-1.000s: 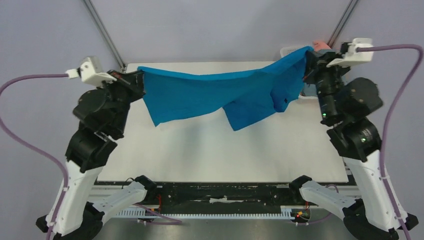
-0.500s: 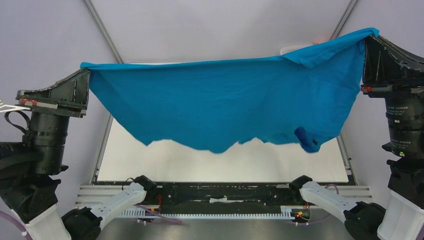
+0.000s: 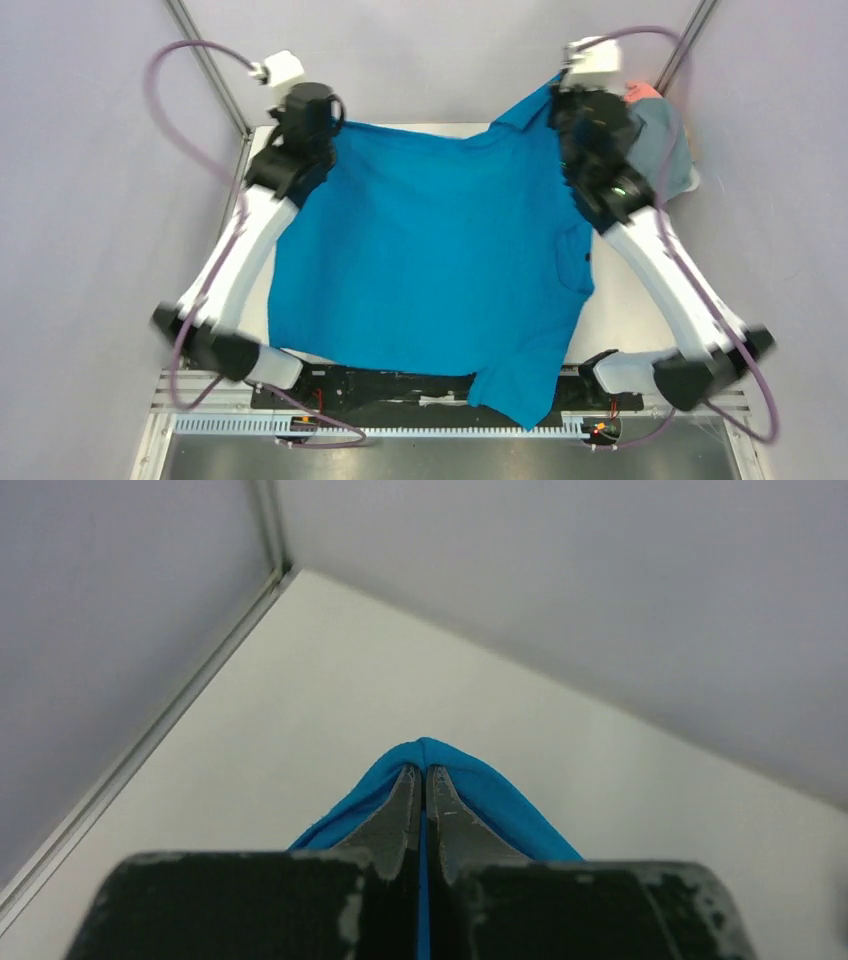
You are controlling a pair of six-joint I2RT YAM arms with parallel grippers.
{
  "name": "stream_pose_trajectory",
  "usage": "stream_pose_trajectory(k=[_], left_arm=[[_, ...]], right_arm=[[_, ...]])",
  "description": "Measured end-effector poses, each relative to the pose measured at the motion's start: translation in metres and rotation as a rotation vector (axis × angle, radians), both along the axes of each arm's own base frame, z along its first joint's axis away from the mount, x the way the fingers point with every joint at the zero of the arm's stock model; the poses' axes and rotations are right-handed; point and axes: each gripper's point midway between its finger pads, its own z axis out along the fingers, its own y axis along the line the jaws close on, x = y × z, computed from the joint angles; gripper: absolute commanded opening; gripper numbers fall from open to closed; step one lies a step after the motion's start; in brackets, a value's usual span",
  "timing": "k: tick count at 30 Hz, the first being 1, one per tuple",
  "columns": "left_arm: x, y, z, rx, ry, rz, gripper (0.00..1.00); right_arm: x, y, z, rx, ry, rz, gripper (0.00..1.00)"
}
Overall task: Fold and stack the t-shirts
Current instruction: Flatten out the tshirt
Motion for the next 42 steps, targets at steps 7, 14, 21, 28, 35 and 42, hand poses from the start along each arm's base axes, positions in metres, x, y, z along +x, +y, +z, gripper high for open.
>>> stream_pose_trajectory(k=[7,14,21,28,35,42], left_arm=[[0.125,0.027,-0.274,0.123,0.621,0.126,0.71],[0.148,0.033,-0.366,0.099,0.868,0.151,0.82],[0.126,0.017,-0.309,-0.007,0.776,0.044,0.84],[0.046,-0.007,-0.317,-0.171,0.771,-0.121,0.85],[-0.013,-0.021,-0.377,-0.266,0.898,-0.19,0.85],[0.0,-0.035,-0.404,-0.31,0.93,-0.228,0.85]], right_arm=[[0.138,0.036,-0.276,-0.161,0.519,-0.042,0.41],[0.184,0.054,-0.431,-0.212,0.803,-0.03,0.98],[0.167,0.061,-0.381,-0.102,0.713,0.026,0.98],[0.086,0.066,-0.36,0.064,0.668,0.192,0.98],[0.005,0.067,-0.448,0.1,0.892,0.278,0.98],[-0.002,0.062,-0.477,0.112,0.967,0.238,0.98]])
